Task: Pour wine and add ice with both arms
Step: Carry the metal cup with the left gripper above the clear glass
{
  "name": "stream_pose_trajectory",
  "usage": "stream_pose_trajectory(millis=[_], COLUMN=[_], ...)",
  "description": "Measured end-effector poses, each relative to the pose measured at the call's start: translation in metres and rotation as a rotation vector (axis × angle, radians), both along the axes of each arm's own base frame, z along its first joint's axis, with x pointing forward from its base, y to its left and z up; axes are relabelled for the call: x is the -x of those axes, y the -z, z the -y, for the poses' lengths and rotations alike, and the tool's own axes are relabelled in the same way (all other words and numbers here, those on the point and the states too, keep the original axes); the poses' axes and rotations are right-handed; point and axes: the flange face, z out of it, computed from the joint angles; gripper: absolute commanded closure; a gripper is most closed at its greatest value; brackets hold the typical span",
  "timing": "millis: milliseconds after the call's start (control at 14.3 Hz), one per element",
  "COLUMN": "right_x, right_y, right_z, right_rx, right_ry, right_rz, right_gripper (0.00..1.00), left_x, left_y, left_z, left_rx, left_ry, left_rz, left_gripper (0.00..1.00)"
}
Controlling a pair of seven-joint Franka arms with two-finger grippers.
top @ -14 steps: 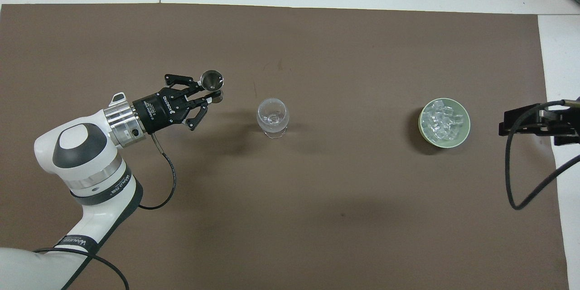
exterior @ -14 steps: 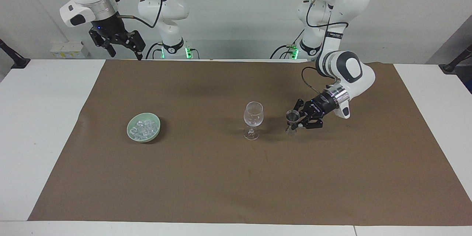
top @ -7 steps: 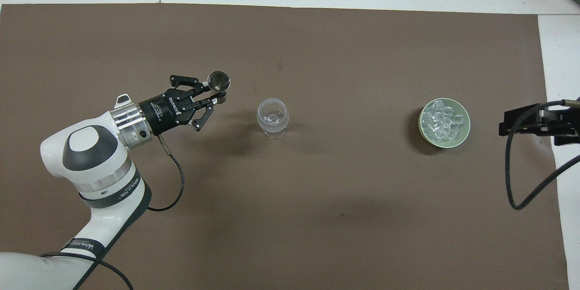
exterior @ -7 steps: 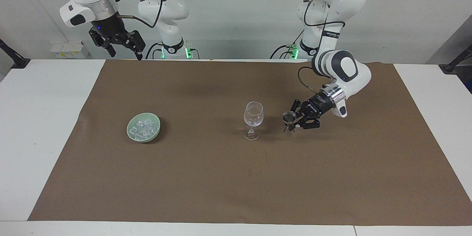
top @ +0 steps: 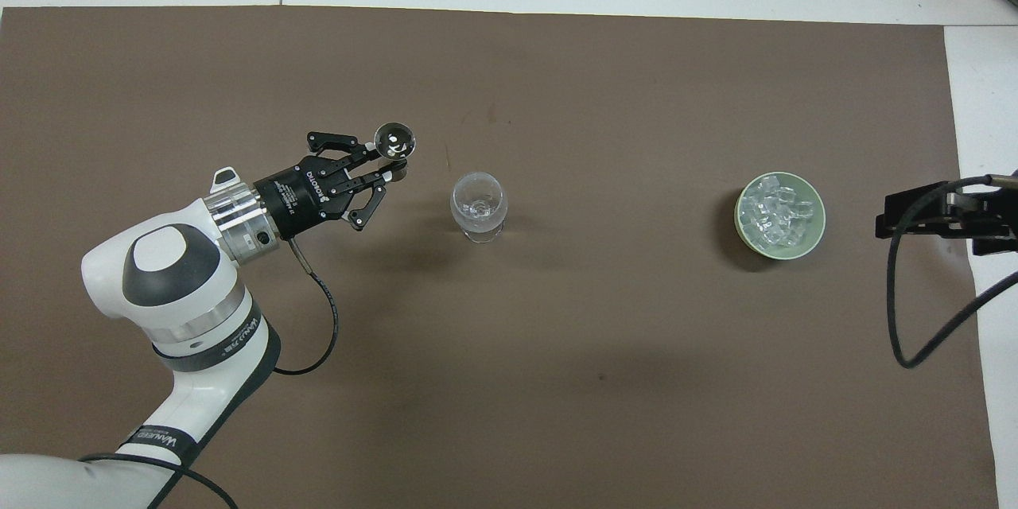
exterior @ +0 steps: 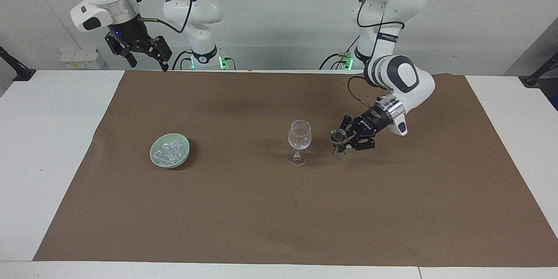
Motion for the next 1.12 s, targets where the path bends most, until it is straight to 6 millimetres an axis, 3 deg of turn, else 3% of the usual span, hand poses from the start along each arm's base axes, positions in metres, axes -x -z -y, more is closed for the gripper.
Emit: stream_pose_trajectory(millis=[771,1121], right_x=[0.0,0.0], right_y=[0.0,0.0], right_z=[0.0,0.0], right_rx=[0.0,0.0], right_ry=[0.0,0.0], right_rz=[0.0,0.0], right_gripper=[0.0,0.0], left_x=[0.014,0.016], left_y=[-0.005,-0.014], left_z=[0.031,0.032], left_rx=[-0.067,-0.082], left_ry=[0.003,0.007], left_rz=[0.014,0.049], left_gripper=[1.0,1.0])
